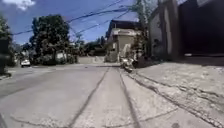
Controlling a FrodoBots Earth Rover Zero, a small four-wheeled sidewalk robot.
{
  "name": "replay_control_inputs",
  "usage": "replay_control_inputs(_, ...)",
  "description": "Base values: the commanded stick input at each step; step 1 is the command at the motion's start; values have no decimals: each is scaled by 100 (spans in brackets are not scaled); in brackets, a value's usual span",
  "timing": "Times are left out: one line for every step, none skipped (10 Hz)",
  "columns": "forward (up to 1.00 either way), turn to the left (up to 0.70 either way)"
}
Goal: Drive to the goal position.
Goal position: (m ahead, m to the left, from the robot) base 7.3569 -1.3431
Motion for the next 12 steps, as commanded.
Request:
replay_control_inputs(85,0)
replay_control_inputs(85,0)
replay_control_inputs(85,0)
replay_control_inputs(85,0)
replay_control_inputs(85,0)
replay_control_inputs(85,0)
replay_control_inputs(85,0)
replay_control_inputs(85,0)
replay_control_inputs(85,0)
replay_control_inputs(85,0)
replay_control_inputs(85,0)
replay_control_inputs(85,0)
